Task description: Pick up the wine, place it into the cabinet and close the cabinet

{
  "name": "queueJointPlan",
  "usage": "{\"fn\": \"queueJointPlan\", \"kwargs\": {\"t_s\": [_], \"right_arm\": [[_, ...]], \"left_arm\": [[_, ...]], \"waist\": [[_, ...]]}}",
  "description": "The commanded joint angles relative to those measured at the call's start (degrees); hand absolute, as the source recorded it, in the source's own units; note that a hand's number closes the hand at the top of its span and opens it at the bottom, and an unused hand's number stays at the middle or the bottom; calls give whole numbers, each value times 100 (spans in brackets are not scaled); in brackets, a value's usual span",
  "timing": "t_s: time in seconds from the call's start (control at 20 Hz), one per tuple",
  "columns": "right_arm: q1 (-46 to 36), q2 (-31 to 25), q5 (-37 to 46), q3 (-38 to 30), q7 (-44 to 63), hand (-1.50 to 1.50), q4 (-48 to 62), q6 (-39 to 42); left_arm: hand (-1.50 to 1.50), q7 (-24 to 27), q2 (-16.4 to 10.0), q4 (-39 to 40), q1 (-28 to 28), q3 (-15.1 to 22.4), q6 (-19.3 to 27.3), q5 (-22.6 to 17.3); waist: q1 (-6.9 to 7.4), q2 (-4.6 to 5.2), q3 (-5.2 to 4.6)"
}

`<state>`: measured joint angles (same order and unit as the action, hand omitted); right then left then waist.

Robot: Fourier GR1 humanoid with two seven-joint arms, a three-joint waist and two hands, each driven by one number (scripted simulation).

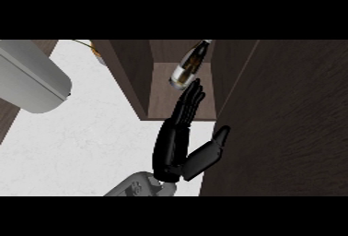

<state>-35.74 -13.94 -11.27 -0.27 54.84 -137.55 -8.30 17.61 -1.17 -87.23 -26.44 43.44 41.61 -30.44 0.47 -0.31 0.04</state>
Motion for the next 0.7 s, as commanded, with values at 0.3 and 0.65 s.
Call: {"fn": "queueJointPlan", "kwargs": {"t_s": [0.3,0.65], "right_arm": [[35,-9,176,202,213,-150,-277,-161],[-88,-94,-478,586,247,150,-333,375]], "left_arm": [[150,-178,-888,-2169,1756,925,-163,345],[150,451,-2135,-2942,2824,579,-1228,7]], "waist": [[-22,9,-6],[34,6,-13]]}}
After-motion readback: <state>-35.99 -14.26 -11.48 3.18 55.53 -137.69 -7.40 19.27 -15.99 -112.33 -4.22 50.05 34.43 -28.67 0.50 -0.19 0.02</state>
